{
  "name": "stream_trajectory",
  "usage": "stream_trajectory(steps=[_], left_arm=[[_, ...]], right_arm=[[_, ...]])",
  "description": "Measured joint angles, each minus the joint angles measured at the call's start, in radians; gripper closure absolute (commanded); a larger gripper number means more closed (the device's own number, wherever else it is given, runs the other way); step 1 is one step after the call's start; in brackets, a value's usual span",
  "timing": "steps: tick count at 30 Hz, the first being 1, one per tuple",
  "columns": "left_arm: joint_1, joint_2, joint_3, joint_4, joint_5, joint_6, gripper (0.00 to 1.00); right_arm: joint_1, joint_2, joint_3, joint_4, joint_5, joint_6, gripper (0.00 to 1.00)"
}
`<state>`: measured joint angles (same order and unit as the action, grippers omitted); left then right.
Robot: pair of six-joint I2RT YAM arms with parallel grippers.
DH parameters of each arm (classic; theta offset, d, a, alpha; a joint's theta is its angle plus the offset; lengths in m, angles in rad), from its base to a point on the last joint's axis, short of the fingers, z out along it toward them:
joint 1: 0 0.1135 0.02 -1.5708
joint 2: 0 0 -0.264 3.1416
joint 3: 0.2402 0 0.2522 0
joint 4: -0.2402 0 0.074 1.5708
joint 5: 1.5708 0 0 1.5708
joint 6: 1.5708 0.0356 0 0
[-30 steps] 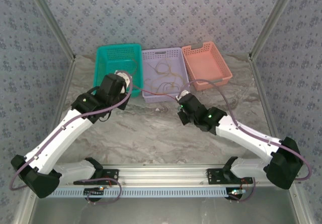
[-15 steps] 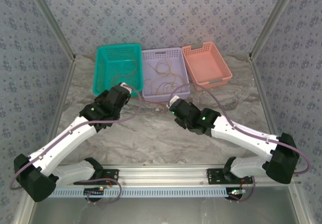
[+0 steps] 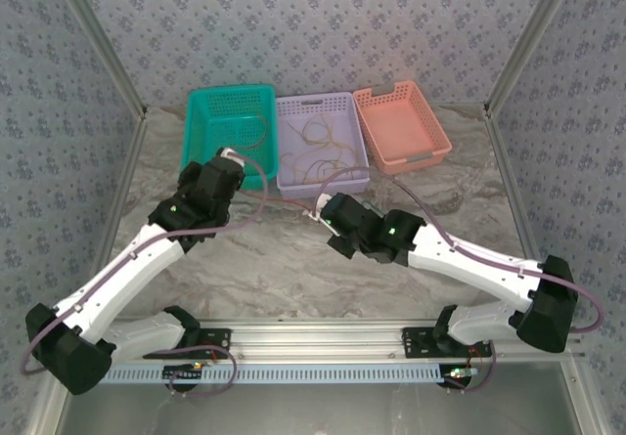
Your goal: Untangle the cables
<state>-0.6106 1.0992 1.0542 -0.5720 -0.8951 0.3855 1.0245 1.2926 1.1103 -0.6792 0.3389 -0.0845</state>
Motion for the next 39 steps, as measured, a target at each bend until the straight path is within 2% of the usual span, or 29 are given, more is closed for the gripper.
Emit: stream_trajectory(steps=[1, 3, 4, 5, 6, 7, 12, 16, 18, 21, 24, 28, 30, 32, 35, 39], left_arm=[[0.023, 0.011, 0.024, -0.001, 0.018, -0.016, 0.44], [0.062, 0.028, 0.076, -0.01, 0.063, -0.054, 0.43], [0.081, 0.036, 0.109, -0.024, 0.088, -0.078, 0.38], [0.093, 0.042, 0.137, -0.039, 0.105, -0.101, 0.3], [0.105, 0.047, 0.173, -0.061, 0.126, -0.131, 0.15], [0.113, 0.048, 0.207, -0.084, 0.147, -0.169, 0.11], [0.134, 0.032, 0.327, -0.225, 0.256, -0.404, 0.11], [0.14, -0.023, 0.355, -0.29, 0.449, -0.698, 0.15], [0.139, -0.081, 0.295, -0.249, 0.584, -0.899, 0.2], [0.13, -0.145, 0.141, -0.14, 0.731, -1.187, 0.19], [0.12, -0.134, 0.057, -0.076, 0.814, -1.417, 0.17], [0.119, -0.035, 0.005, 0.056, 0.903, -1.638, 0.17], [0.115, 0.007, 0.001, 0.103, 0.932, -1.713, 0.22], [0.107, 0.036, 0.0, 0.142, 0.948, -1.768, 0.32], [0.1, 0.048, -0.013, 0.175, 0.95, -1.835, 0.5], [0.101, 0.052, -0.045, 0.198, 0.942, -1.882, 0.79]], right_arm=[[-0.005, 0.014, 0.026, 0.0, -0.035, 0.013, 1.0], [-0.024, 0.055, 0.086, -0.003, -0.105, 0.052, 1.0], [-0.039, 0.082, 0.121, 0.0, -0.142, 0.081, 1.0], [-0.053, 0.105, 0.149, 0.005, -0.172, 0.114, 1.0], [-0.069, 0.127, 0.174, 0.015, -0.206, 0.152, 1.0], [-0.087, 0.149, 0.193, 0.029, -0.238, 0.193, 1.0], [-0.15, 0.24, 0.24, 0.09, -0.338, 0.37, 1.0], [-0.155, 0.319, 0.294, 0.112, -0.366, 0.455, 1.0], [-0.147, 0.352, 0.325, 0.119, -0.37, 0.482, 1.0], [-0.129, 0.377, 0.355, 0.13, -0.37, 0.5, 1.0], [-0.108, 0.377, 0.362, 0.139, -0.37, 0.507, 1.0], [-0.084, 0.377, 0.363, 0.151, -0.37, 0.506, 1.0], [-0.075, 0.377, 0.363, 0.157, -0.37, 0.506, 1.0], [-0.066, 0.376, 0.36, 0.167, -0.371, 0.506, 1.0], [-0.058, 0.359, 0.333, 0.19, -0.378, 0.507, 1.0], [-0.048, 0.324, 0.291, 0.204, -0.381, 0.507, 1.0]])
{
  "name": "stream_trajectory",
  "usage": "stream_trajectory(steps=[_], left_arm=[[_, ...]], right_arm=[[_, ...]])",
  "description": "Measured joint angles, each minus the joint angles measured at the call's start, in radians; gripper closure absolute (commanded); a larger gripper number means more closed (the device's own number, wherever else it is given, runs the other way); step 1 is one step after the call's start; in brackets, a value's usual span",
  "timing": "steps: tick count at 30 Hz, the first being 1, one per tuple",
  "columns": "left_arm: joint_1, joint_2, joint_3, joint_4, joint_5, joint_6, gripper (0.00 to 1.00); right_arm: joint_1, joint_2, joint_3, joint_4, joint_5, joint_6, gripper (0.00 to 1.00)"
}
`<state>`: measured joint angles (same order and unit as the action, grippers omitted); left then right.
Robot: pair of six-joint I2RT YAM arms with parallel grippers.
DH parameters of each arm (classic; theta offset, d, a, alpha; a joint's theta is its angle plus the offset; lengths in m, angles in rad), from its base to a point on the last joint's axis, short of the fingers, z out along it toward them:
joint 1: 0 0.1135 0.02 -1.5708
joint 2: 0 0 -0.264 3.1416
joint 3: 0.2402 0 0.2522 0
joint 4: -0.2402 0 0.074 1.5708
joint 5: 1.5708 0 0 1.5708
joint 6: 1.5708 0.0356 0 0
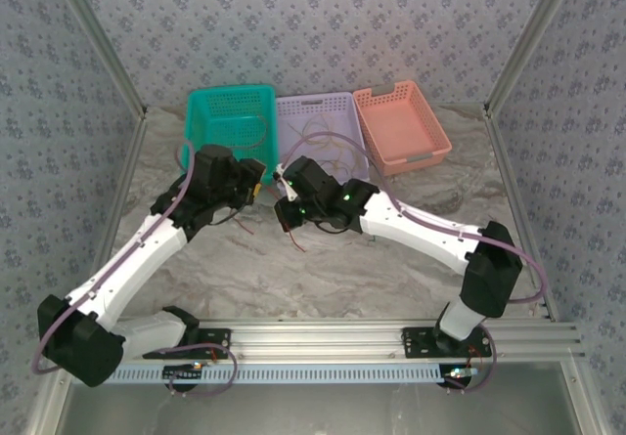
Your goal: Untangle the cables
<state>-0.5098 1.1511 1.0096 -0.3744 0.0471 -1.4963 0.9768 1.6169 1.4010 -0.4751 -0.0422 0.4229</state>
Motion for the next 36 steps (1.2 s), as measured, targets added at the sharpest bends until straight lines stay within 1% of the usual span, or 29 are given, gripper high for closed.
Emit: stream_trajectory(steps=[1, 3, 5, 10, 11, 13, 15, 16, 17, 21, 25, 28, 32, 36], left_arm=[[0.002, 0.004, 0.0, 0.0, -0.003, -0.005, 0.83], [0.004, 0.014, 0.003, -0.003, -0.009, -0.004, 0.88], [0.004, 0.018, 0.004, -0.016, -0.011, 0.001, 1.0], [0.004, 0.018, 0.027, -0.082, -0.037, 0.043, 1.0], [0.004, 0.018, 0.039, -0.1, -0.045, 0.063, 1.0], [0.003, 0.018, 0.082, -0.154, -0.068, 0.125, 1.0], [0.006, 0.018, 0.138, -0.201, -0.109, 0.215, 1.0], [0.008, 0.018, 0.177, -0.222, -0.129, 0.269, 1.0], [0.011, 0.02, 0.208, -0.235, -0.138, 0.32, 1.0], [0.024, 0.032, 0.334, -0.262, -0.152, 0.546, 1.0], [0.061, 0.037, 0.386, -0.254, -0.14, 0.744, 1.0], [0.092, 0.063, 0.426, -0.23, -0.11, 0.879, 1.0], [0.151, 0.154, 0.507, -0.173, -0.057, 1.009, 1.0], [0.212, 0.287, 0.587, -0.138, -0.054, 1.102, 1.0]], right_arm=[[0.002, -0.007, -0.008, 0.006, 0.0, 0.0, 1.0], [0.004, -0.023, -0.026, 0.017, 0.0, 0.001, 1.0], [0.006, -0.038, -0.043, 0.026, 0.0, 0.006, 1.0], [0.006, -0.052, -0.06, 0.046, -0.001, 0.013, 1.0], [0.007, -0.052, -0.06, 0.051, -0.003, 0.015, 0.96], [0.009, -0.053, -0.06, 0.065, -0.007, 0.018, 0.73], [0.011, -0.066, -0.066, 0.068, -0.008, 0.025, 0.57], [0.01, -0.082, -0.078, 0.071, -0.007, 0.026, 0.53], [0.01, -0.1, -0.09, 0.076, -0.007, 0.031, 0.51], [0.002, -0.203, -0.144, 0.116, -0.02, 0.045, 0.5], [-0.019, -0.283, -0.163, 0.169, -0.026, 0.061, 0.5], [-0.029, -0.321, -0.176, 0.198, -0.025, 0.068, 0.5], [-0.034, -0.349, -0.206, 0.222, -0.021, 0.068, 0.49], [-0.042, -0.362, -0.244, 0.225, -0.014, 0.068, 0.49]])
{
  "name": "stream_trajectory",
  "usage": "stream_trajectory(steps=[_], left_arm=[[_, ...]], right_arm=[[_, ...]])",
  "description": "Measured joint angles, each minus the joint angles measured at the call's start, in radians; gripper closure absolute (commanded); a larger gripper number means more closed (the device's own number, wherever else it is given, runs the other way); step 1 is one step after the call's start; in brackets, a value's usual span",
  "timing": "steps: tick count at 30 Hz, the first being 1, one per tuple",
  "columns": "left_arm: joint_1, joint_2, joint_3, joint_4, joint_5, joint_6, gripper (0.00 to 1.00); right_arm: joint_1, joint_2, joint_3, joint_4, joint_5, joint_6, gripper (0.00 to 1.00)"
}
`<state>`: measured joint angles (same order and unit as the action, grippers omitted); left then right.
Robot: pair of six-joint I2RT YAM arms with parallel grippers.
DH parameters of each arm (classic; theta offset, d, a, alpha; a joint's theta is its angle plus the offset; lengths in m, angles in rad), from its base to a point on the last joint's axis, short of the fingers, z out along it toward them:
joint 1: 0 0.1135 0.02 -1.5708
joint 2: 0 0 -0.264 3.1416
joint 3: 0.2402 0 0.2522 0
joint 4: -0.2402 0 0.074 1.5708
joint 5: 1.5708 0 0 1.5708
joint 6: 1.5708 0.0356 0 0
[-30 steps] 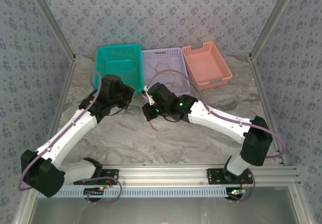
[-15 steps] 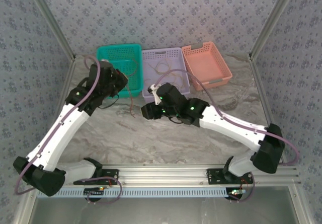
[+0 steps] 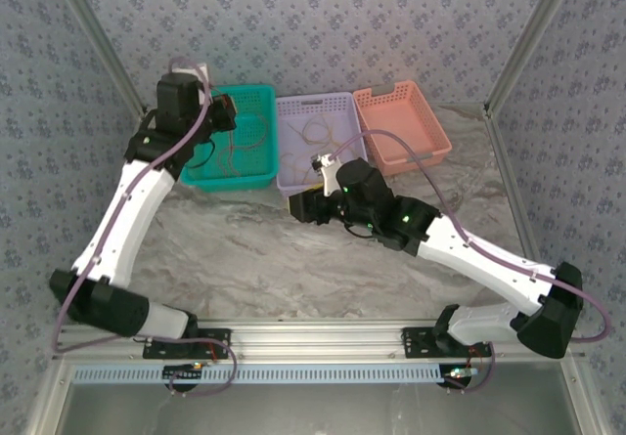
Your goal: Untangle the cables
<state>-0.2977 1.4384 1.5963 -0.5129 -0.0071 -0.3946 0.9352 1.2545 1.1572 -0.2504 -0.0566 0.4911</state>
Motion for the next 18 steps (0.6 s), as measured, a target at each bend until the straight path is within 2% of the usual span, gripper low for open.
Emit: stream_trajectory(steps=[8, 9, 10, 11, 13, 18], left_arm=[[0.014, 0.36, 0.304, -0.077, -0.114, 0.117, 0.99], [0.012, 0.39, 0.316, -0.084, -0.134, 0.122, 0.86], [0.008, 0.421, 0.328, -0.098, -0.156, 0.131, 0.5], [0.003, 0.459, 0.344, -0.113, -0.183, 0.134, 0.29], [-0.013, 0.521, 0.372, -0.137, -0.233, 0.143, 0.15], [-0.085, 0.62, 0.417, -0.202, -0.336, 0.169, 0.12]], right_arm=[[-0.02, -0.001, -0.042, 0.008, 0.015, 0.0, 0.47], [-0.023, -0.002, -0.044, 0.008, 0.019, 0.0, 0.46], [-0.025, -0.002, -0.047, 0.008, 0.024, -0.001, 0.46], [-0.028, -0.003, -0.049, 0.009, 0.028, 0.0, 0.45], [-0.035, -0.004, -0.054, 0.011, 0.041, -0.001, 0.45], [-0.06, -0.024, -0.087, 0.018, 0.071, 0.0, 0.45]])
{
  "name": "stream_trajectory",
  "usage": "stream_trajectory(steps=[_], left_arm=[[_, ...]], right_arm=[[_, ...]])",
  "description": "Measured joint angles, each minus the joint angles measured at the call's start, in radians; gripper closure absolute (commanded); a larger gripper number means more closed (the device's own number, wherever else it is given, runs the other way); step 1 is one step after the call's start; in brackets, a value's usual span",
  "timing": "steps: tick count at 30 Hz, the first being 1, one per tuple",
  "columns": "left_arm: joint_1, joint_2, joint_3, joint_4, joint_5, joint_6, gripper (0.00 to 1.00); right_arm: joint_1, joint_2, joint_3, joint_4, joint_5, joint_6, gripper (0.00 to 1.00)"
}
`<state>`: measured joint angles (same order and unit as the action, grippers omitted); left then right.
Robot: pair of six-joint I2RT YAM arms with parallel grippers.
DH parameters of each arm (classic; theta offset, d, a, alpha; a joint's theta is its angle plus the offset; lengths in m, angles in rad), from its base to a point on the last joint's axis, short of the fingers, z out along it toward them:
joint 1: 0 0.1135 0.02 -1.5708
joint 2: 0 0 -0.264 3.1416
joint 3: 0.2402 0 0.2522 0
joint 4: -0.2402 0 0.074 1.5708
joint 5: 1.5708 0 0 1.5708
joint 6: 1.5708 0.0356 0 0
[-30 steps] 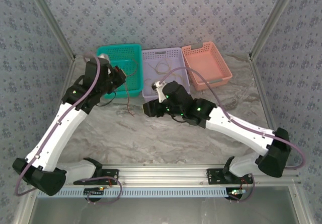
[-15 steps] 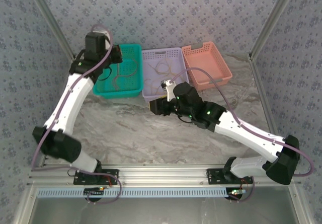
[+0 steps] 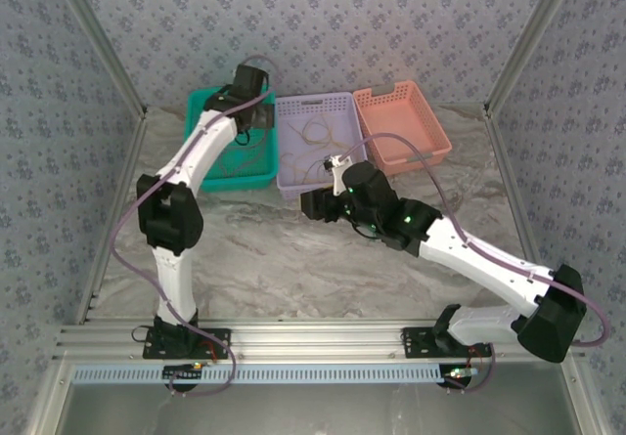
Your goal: Untangle the cables
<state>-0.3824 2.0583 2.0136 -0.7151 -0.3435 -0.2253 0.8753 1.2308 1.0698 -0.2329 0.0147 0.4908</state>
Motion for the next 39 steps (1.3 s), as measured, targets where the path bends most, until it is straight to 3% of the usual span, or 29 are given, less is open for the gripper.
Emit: stream_trajectory(steps=[5, 9, 14, 19, 25, 36, 39], left_arm=[[-0.07, -0.023, 0.013, -0.03, -0.031, -0.011, 0.14], [-0.113, -0.153, -0.06, -0.031, -0.019, -0.07, 0.2], [-0.265, -0.537, -0.45, 0.094, 0.018, -0.236, 0.32], [-0.453, -0.788, -0.866, 0.283, 0.04, -0.449, 0.38], [-0.595, -0.753, -1.117, 0.421, 0.039, -0.62, 0.38], [-0.607, -0.603, -1.158, 0.717, 0.101, -0.749, 0.38], [-0.607, -0.525, -1.154, 0.766, 0.13, -0.769, 0.38]], right_arm=[[-0.042, -0.064, -0.05, -0.01, 0.058, 0.005, 0.45], [-0.13, -0.156, -0.146, -0.019, 0.109, 0.068, 0.5], [-0.311, -0.227, -0.356, -0.034, 0.117, 0.182, 0.51], [-0.403, -0.2, -0.48, -0.035, 0.093, 0.257, 0.47], [-0.447, -0.169, -0.623, 0.099, 0.023, 0.339, 0.52], [-0.452, -0.028, -0.667, 0.304, -0.006, 0.463, 0.69], [-0.455, -0.008, -0.675, 0.33, 0.005, 0.475, 0.89]])
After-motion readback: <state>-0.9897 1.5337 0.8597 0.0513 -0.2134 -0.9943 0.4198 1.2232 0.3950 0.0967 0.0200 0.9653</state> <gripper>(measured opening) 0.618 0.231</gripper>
